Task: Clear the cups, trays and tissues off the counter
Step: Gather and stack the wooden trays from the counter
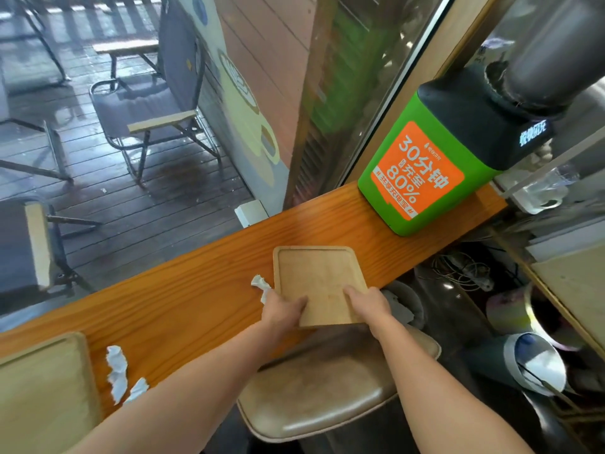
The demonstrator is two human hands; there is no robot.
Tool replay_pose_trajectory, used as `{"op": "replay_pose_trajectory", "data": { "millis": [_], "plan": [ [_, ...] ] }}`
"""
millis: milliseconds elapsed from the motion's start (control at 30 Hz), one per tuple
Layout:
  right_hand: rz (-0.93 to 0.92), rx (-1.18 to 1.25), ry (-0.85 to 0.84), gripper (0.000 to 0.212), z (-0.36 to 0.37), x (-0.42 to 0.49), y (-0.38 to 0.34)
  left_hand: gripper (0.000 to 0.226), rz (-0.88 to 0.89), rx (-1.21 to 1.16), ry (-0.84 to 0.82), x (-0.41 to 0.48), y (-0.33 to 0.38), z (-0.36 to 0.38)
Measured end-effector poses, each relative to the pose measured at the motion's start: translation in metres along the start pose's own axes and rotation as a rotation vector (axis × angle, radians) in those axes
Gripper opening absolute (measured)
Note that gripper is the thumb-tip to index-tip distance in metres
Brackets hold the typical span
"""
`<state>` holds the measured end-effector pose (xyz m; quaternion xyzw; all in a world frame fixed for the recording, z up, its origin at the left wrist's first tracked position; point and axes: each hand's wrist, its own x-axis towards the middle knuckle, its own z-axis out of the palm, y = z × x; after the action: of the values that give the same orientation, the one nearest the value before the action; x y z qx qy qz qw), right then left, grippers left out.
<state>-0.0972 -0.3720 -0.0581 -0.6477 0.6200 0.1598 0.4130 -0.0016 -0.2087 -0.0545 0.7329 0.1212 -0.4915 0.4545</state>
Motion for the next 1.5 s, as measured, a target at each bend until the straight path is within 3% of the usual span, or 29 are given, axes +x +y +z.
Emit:
{"op": "replay_pose_trajectory", "data": {
  "millis": [167, 367, 500, 633, 767, 1133, 1367, 1500],
  "plan": [
    [-0.093, 0.027, 0.023, 0.081, 0.029, -0.052, -0.028, 0.054, 0.142, -0.031, 0.014, -0.026, -0.003, -0.065],
    [-0.18, 0.049, -0.068, 0.091, 0.099, -0.121, -0.064, 0.046, 0.208, -0.122, 0.108, -0.058, -0.03, -0.164],
    [-0.29, 0.053, -0.132, 0.07, 0.152, -0.167, -0.074, 0.048, 0.209, -0.15, 0.176, -0.079, -0.063, -0.229],
    [-0.303, -0.024, -0.202, 0.076, 0.2, -0.208, -0.079, 0.048, 0.196, -0.203, 0.224, -0.101, -0.1, -0.284],
    [-0.344, -0.064, -0.25, 0.067, 0.242, -0.241, -0.079, 0.058, 0.187, -0.238, 0.237, -0.119, -0.137, -0.328],
    [-0.383, -0.204, -0.382, 0.059, 0.313, -0.292, -0.073, 0.08, 0.08, -0.282, 0.263, -0.148, -0.204, -0.404],
    [-0.367, -0.295, -0.433, 0.046, 0.328, -0.307, -0.075, 0.062, 0.033, -0.32, 0.276, -0.154, -0.217, -0.421],
    [-0.3, -0.23, -0.492, 0.036, 0.338, -0.31, -0.074, 0.055, 0.014, -0.338, 0.299, -0.148, -0.227, -0.428]
  ]
}}
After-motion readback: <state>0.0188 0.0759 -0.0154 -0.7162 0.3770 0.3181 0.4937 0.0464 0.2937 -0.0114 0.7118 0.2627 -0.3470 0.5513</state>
